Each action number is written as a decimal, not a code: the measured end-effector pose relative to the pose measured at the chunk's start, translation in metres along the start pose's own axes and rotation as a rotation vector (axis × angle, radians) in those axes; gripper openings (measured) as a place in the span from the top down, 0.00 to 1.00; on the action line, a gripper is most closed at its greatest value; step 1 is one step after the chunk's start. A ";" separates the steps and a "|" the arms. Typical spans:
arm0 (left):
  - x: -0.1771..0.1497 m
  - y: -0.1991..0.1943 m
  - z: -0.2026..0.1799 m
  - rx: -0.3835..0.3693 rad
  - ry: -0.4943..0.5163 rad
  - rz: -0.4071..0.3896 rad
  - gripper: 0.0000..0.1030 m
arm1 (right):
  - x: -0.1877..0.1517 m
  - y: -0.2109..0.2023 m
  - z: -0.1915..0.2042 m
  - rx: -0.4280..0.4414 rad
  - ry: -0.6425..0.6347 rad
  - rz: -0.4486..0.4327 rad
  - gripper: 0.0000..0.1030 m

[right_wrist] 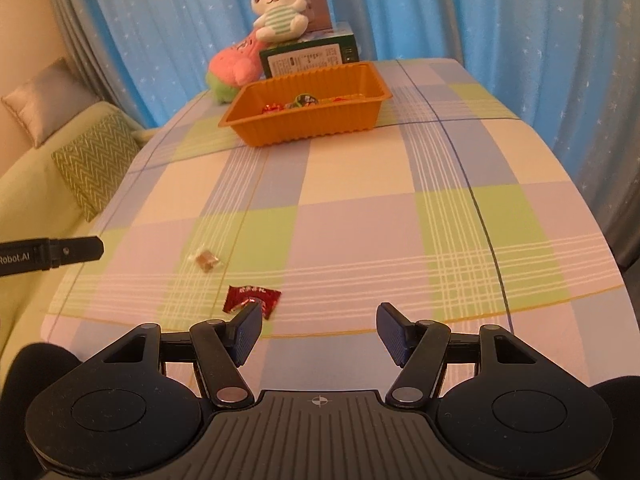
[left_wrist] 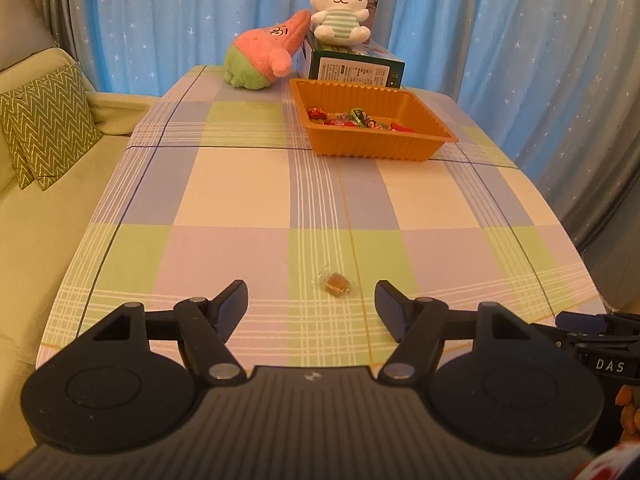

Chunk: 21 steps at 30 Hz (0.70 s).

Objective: Organize snacks
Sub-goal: 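Move both open tools back over the remaining candies on the table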

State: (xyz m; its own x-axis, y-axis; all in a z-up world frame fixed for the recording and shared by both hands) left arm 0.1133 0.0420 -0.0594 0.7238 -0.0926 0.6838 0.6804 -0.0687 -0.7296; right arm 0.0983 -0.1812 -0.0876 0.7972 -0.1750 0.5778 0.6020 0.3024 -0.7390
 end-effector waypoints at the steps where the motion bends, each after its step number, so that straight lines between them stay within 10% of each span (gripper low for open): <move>1: -0.002 0.002 0.000 -0.001 0.001 0.006 0.35 | -0.001 0.002 0.000 -0.001 -0.010 0.000 0.38; 21: -0.019 0.041 0.000 -0.015 0.027 0.093 0.29 | -0.021 0.068 0.018 0.053 -0.253 0.080 0.38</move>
State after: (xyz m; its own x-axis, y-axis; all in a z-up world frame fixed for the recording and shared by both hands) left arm 0.1272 0.0414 -0.1025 0.7800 -0.1263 0.6129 0.6088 -0.0735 -0.7899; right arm 0.1220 -0.1402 -0.1438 0.8016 0.0891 0.5912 0.5288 0.3558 -0.7706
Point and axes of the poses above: each gripper's, at about its wrist camera, not at the fingertips, and y roughly the way its jaws point, z to its left, x to its top, the point moved 9 cm from there along y, roughly the way its jaws point, and after that the axes turned 11 degrees about y, right-handed, at the moved point
